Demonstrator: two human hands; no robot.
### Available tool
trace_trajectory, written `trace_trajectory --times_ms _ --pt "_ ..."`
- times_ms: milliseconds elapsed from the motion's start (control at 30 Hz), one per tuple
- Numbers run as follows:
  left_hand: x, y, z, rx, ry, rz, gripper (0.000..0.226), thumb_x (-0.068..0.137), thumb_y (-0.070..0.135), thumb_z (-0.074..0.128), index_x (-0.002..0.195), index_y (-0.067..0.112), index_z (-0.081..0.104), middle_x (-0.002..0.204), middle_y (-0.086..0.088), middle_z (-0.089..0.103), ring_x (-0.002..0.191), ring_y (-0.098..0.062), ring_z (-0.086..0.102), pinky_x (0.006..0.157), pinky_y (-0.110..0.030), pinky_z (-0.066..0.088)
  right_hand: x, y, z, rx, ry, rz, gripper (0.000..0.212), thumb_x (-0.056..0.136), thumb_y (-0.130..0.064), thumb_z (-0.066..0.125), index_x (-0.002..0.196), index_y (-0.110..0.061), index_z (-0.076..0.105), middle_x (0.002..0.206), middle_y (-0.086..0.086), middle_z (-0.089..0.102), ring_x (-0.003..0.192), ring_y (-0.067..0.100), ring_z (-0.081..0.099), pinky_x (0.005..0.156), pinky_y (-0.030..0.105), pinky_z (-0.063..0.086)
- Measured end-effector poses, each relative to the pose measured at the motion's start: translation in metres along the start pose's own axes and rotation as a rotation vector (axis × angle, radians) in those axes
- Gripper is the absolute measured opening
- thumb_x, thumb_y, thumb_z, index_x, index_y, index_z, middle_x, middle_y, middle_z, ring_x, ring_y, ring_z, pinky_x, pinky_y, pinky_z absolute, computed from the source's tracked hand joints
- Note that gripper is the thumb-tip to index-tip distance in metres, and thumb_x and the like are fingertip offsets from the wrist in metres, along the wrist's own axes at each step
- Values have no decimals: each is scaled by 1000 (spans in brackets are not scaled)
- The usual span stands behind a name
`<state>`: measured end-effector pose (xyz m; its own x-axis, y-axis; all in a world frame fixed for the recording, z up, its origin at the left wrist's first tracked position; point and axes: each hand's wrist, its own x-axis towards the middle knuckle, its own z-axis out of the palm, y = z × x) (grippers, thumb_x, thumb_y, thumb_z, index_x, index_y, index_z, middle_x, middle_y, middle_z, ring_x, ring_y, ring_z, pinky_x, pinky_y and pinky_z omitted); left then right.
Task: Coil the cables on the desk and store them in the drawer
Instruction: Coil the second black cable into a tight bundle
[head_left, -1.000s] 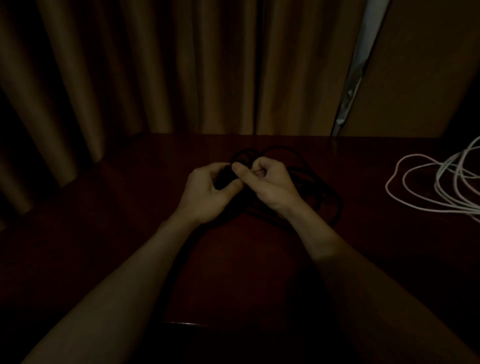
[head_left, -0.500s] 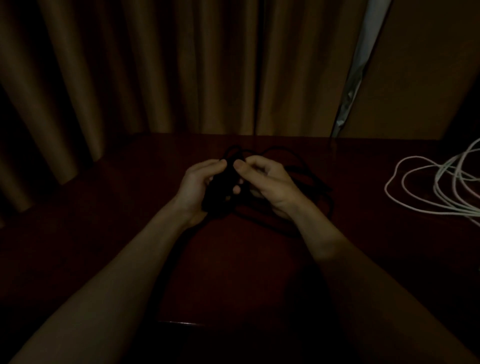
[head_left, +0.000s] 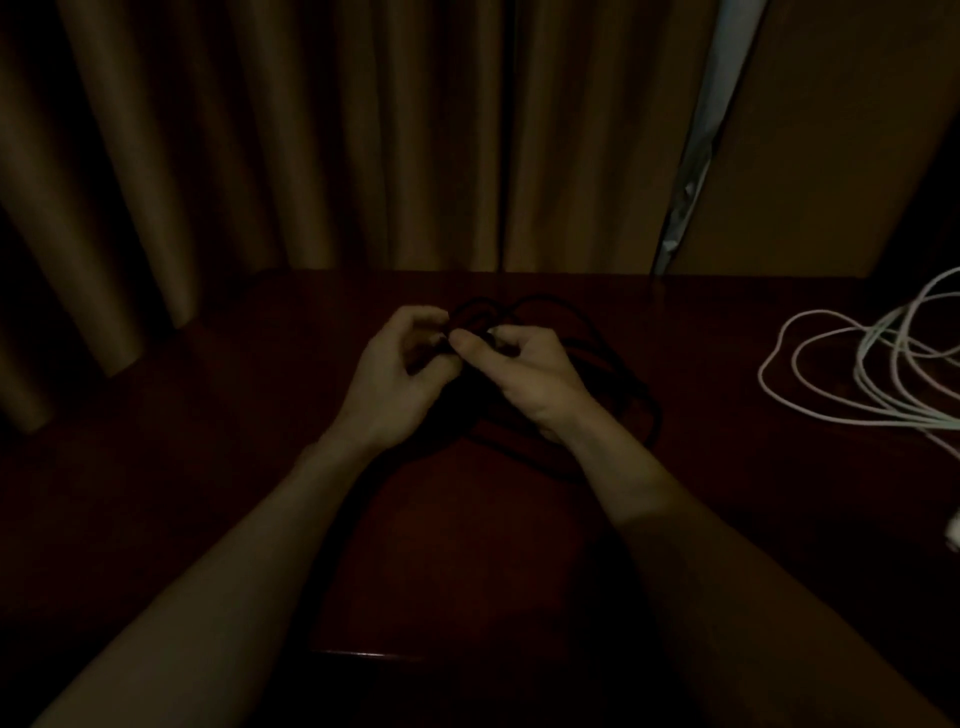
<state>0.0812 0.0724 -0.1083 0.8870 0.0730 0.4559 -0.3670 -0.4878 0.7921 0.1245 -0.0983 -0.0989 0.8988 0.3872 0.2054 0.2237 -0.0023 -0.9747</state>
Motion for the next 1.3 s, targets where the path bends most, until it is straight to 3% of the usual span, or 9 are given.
trace_trajectory --times_ms 100,300,400,533,667,833,967,1100,1300 --pt "-4 -1 7 210 -34 103 56 80 29 85 129 23 58 114 14 64 104 3 63 83 -12 50 2 1 2 -49 43 4 38 93 -37 76 97 1 74 93 8 79 86 17 77 77 29 62" --pt "1 -9 9 314 116 180 45 84 43 82 123 23 71 116 5 69 103 -2 61 85 -9 45 5 4 -1 -87 22 32 44 91 -43 76 105 -1 72 97 11 78 89 24 77 80 39 63" --pt "0 -6 6 155 70 91 45 84 44 82 123 24 73 118 11 73 110 -1 66 94 -23 54 4 5 -6 -53 -41 40 40 95 -41 72 104 -2 71 83 0 74 68 8 70 63 23 54" --pt "0 1 4 -55 46 6 27 89 33 78 115 23 75 106 13 77 102 0 71 85 -17 56 4 4 -9 55 -109 30 40 99 -35 66 104 4 67 75 -2 65 56 0 59 54 12 43" --pt "0 7 3 -234 13 -64 19 103 27 62 112 17 75 100 3 80 94 -13 76 79 -24 60 5 5 -11 85 -139 2 51 100 -38 63 113 12 65 80 15 53 53 7 48 61 16 47" --pt "3 6 4 -355 37 -251 14 105 35 58 109 25 65 106 0 73 94 -18 72 85 -39 59 7 6 -9 43 -163 -12 39 93 -42 70 86 -5 63 71 16 60 54 11 50 67 26 49" --pt "5 12 2 -511 -12 -344 19 108 31 51 102 17 62 84 1 75 75 -16 72 67 -32 59 5 6 -10 115 -231 31 50 87 -45 72 104 2 67 77 10 70 56 13 47 66 27 49" --pt "1 12 2 -329 -54 -252 25 111 34 43 104 15 59 84 -8 73 71 -22 72 61 -34 57 4 6 -9 39 -232 16 29 103 -33 60 98 -6 71 74 4 70 51 7 49 55 19 42" --pt "-2 0 4 117 84 37 25 105 27 59 129 25 60 117 15 65 106 5 61 91 -23 51 7 9 -5 54 -53 33 44 96 -32 72 106 11 67 78 6 68 65 11 64 57 18 49"
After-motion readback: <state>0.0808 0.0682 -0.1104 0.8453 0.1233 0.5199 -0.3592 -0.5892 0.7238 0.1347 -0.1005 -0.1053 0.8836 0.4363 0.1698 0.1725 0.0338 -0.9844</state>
